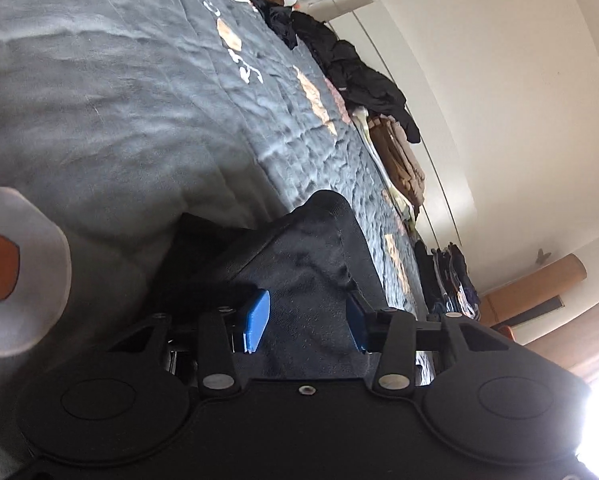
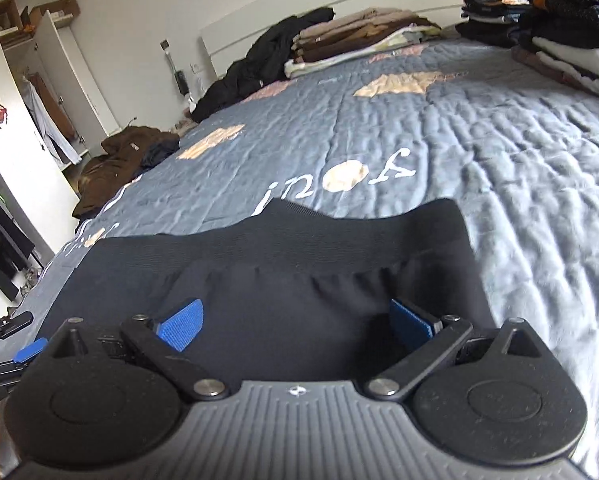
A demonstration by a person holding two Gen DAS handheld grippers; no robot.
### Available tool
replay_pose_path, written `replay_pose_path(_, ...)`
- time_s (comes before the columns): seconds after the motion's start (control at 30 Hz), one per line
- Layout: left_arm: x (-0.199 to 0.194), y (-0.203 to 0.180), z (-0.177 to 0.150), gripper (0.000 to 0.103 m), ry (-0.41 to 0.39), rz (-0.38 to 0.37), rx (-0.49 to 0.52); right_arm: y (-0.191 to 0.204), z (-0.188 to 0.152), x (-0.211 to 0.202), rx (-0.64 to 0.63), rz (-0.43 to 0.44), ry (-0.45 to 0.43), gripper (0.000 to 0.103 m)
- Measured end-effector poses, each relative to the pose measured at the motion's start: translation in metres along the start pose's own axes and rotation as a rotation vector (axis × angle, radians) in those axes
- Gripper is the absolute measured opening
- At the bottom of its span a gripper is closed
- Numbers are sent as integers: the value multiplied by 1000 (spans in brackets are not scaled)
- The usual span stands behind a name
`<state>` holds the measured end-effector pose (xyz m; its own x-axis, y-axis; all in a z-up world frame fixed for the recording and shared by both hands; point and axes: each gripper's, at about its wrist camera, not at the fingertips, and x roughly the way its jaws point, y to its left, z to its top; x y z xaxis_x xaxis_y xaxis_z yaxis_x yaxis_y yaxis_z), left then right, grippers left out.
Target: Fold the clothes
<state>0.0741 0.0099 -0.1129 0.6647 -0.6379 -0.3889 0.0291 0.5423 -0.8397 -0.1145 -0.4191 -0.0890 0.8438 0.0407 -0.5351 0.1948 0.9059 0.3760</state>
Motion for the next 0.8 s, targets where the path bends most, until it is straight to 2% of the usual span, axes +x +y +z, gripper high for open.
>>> replay_pose_path(0.03, -4, -4, 1, 47, -4, -3, 7, -2, 1, 1, 2, -1, -6, 100)
replay_pose_path(0.13, -25, -37, -2, 86, -54, -62, 91, -5, 5, 1, 22, -9, -23, 100)
replay_pose_path(0.17, -28, -50, -5, 90, -56, -101, 119, -1, 7, -5, 25, -11, -39, 100)
replay_pose_path(0.27, -22, -83, -17, 90, 20, -251, 150, 20, 19, -20, 17, 53, -73, 100)
replay_pose_path(0.37, 5, -103, -41, 91, 132, -328, 122, 43, 27, -33, 6, 99, -76, 100)
replay_pose_path(0.47, 41, -113, -65, 91, 270, -364, 80, 58, 31, -41, 8, 141, -66, 100)
replay_pose_path(0.53, 64, -115, -79, 91, 352, -361, 63, 55, 29, -39, 30, 152, -34, 100)
replay_pose_path(0.67, 102, -106, -95, 91, 491, -293, 82, 40, 23, -30, 81, 154, 23, 100)
replay_pose_path(0.73, 114, -93, -92, 88, 494, -227, 98, 34, 22, -27, 102, 150, 35, 100)
replay_pose_path(0.8, 114, -80, -75, 78, 427, -175, 69, 29, 20, -25, 104, 141, 44, 100)
